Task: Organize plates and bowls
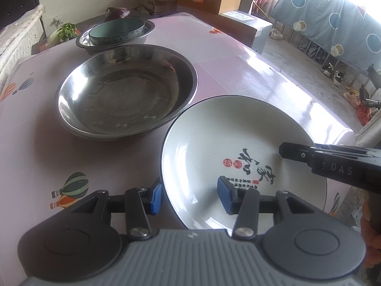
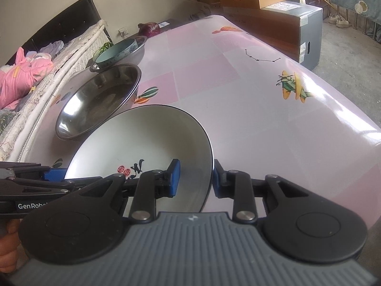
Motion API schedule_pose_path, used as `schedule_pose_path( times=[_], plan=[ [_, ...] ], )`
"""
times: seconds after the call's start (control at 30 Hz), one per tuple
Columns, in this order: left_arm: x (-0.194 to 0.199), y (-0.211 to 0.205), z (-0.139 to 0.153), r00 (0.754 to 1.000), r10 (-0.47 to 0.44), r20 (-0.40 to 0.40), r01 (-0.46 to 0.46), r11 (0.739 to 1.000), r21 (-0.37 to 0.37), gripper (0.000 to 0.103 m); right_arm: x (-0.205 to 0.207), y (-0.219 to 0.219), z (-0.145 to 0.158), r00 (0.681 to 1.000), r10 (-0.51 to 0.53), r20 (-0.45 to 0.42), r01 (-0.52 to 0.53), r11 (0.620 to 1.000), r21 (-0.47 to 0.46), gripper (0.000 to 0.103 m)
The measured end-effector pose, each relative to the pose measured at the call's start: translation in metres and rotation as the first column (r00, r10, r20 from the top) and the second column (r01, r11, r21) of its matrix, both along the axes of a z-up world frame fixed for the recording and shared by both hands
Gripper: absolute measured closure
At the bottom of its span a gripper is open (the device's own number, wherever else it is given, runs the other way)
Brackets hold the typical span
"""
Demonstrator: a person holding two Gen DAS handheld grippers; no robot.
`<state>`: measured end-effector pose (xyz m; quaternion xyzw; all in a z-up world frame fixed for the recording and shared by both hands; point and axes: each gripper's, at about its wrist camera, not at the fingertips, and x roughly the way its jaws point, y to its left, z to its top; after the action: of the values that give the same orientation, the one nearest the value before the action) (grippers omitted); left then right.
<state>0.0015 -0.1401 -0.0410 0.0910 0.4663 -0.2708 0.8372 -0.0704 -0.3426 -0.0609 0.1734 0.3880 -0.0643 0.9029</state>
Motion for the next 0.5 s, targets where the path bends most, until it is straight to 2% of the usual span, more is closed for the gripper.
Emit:
schedule_pose_path(
  times=[0.5],
  plan=[
    [-0.006,-0.001,0.005,1.0,-0.014,-0.002,0.014,1.0,-0.012,0.055,-0.012,-0.004,0.008,1.0,-0.02,0.014,0.02,1.0,0.009,0.075]
  ],
)
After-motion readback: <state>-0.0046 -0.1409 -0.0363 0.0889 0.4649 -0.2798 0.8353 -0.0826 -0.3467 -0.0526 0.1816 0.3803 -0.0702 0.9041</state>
